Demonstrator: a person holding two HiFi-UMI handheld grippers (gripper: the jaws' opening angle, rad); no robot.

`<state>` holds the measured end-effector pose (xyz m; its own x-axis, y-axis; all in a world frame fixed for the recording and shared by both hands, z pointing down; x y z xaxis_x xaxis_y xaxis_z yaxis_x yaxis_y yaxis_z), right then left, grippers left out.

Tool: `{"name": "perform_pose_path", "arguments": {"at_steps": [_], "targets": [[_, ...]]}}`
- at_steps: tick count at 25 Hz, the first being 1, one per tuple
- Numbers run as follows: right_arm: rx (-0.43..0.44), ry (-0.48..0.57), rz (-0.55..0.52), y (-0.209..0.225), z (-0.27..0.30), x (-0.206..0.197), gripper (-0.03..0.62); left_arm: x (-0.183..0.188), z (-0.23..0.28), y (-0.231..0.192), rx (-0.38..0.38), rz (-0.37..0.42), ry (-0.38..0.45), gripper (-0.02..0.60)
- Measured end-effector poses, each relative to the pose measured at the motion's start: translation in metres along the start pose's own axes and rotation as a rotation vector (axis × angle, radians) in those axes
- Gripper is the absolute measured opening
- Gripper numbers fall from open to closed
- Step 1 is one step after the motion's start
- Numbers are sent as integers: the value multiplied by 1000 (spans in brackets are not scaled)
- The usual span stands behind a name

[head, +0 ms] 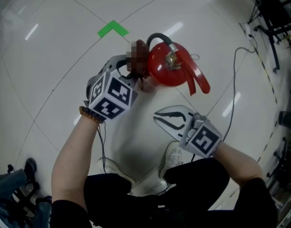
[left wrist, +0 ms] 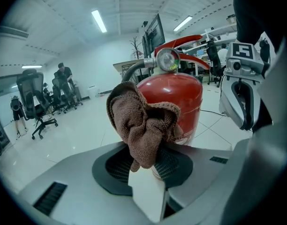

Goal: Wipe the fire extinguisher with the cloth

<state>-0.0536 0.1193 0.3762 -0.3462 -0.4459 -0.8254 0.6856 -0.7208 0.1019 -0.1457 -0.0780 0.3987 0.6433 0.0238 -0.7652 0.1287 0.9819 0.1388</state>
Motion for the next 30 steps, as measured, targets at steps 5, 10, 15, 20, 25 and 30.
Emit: {"name": "perform_pose_path", "arguments": {"at_steps": [5, 10, 15, 20, 25, 30], "targets": [[-27, -1, 25, 9, -5, -5, 26, -14, 17, 0, -11, 2, -37, 107], [-55, -6, 63, 17, -10, -8, 22, -27, 35, -1, -18, -2, -65, 107], [-57, -12, 72, 22, -12, -15, 3, -44, 53, -1, -22, -29, -83, 107], [-56, -12, 95, 26, -13, -21, 3, -64, 73, 3, -16, -49, -116, 107], [-53, -15, 106, 29, -16, -27, 3, -84, 90, 10, -17, -55, -153, 107], [-50, -18, 118, 30, -19, -32, 3, -103, 102, 20, -25, -67, -198, 106]]}}
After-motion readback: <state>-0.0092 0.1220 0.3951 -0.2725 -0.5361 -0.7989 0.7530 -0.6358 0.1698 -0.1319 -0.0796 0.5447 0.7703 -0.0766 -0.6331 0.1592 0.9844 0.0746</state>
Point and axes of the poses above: the fingertips, and each gripper's own axes: z forward along the fingers, y to its right, x out of its top, the point moved 10 cm from there along -z, backward along the fingers, and after that the axes turned 3 degrees about -y, right-handed, at the moved point
